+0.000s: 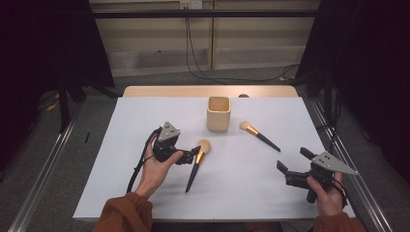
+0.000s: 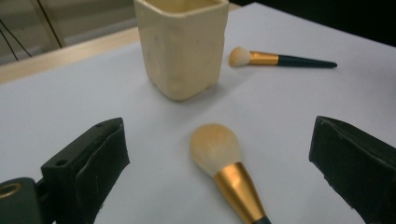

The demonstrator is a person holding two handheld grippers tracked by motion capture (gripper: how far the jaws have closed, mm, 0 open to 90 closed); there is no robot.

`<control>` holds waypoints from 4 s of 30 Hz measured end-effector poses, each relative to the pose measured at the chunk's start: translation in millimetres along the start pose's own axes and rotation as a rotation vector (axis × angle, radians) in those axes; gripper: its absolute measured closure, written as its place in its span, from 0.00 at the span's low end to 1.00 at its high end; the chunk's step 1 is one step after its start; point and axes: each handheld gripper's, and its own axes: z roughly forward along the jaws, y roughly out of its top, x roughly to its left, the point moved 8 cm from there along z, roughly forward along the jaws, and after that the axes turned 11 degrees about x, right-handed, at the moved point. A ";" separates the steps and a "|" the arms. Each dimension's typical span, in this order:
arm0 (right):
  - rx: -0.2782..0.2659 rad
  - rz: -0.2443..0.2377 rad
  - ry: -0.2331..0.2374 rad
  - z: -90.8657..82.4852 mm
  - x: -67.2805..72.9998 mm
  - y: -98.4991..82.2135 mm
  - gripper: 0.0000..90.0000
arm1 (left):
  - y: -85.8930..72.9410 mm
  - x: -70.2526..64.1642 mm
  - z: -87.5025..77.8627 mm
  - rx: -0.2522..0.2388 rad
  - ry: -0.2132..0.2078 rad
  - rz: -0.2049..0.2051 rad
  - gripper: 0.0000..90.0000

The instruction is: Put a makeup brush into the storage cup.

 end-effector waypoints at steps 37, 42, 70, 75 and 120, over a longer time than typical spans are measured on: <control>0.017 -0.022 0.015 1.7 2.8 -2.0 0.00 | -14.7 0.0 32.1 0.659 0.035 -0.027 0.07; 0.019 -0.025 0.012 2.0 2.8 -2.3 0.00 | -15.1 -4.8 37.5 0.699 0.041 -0.020 0.06; 0.045 -0.045 0.033 5.0 7.4 -5.7 0.00 | -36.5 -18.5 63.5 0.883 0.063 -0.052 0.13; 0.044 -0.046 0.035 4.7 8.0 -5.8 0.00 | -35.4 -20.9 62.3 0.895 0.072 -0.073 0.22; 0.058 -0.036 0.027 6.2 5.1 -7.4 0.00 | -29.7 -21.7 54.6 0.889 -0.046 -0.027 0.80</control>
